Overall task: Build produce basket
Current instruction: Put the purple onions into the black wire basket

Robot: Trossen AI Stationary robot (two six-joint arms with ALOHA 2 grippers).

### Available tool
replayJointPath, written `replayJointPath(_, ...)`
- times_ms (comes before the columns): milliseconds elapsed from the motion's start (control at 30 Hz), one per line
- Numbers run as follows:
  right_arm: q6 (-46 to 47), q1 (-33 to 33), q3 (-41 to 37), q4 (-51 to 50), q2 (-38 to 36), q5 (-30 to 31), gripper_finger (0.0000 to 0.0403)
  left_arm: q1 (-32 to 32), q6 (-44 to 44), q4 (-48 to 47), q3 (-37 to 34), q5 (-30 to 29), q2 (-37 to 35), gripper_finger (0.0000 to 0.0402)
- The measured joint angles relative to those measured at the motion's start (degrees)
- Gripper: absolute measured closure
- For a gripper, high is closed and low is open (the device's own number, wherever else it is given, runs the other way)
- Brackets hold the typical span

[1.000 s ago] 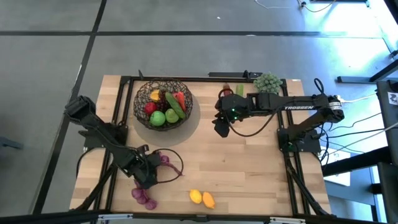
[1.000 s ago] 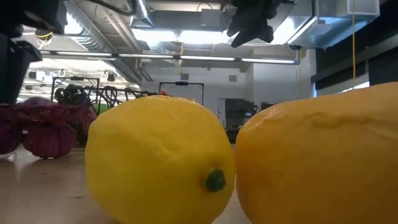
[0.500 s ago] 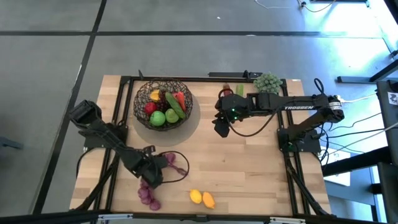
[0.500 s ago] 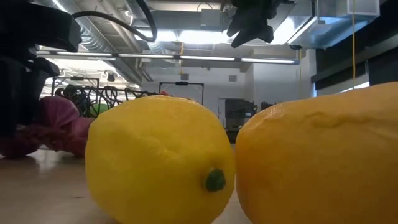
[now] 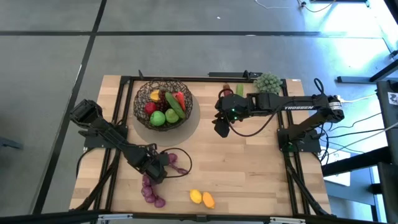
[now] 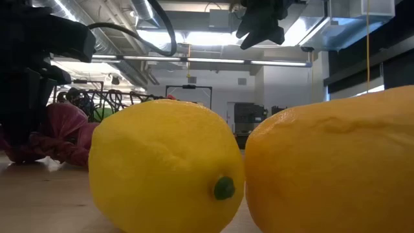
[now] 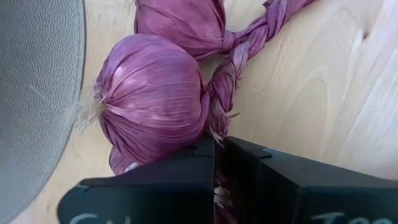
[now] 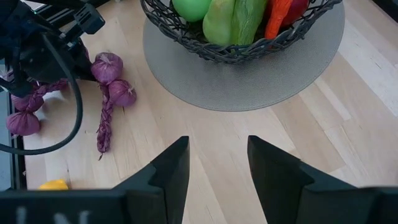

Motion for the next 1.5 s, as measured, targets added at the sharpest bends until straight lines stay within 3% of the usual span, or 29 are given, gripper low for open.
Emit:
replayJointPath(233,0.02,-0.01,0.01,-0.02,0.0,0.0,0.0247,-0.34,-0.31,-0.39,4.79,3.48,0.22,0.04)
replayJointPath(433,0.02,0.0,0.01,0.0,0.0,0.0,0.0247,-0.72,-0.42,-5.38,10.15,3.12,0.22,0.0401)
replayJointPath(800,-1.43,0.0,0.0,-0.02,0.0,0.0,0.0247,-0.73,-4.11,-22.79,19.08,0.14,0.15,0.0401)
replayJointPath(1100,-6.88,-0.02,0.01,0.0,0.0,0.0,0.0247,0.69,-9.03,-35.71,30.62,-2.02,0.09,0.0401)
replayJointPath(1500,-14.67,-0.04,0.0,0.02,0.0,0.5,0.0247,8.37,-10.09,-51.86,49.4,-13.94,-0.21,0.0401)
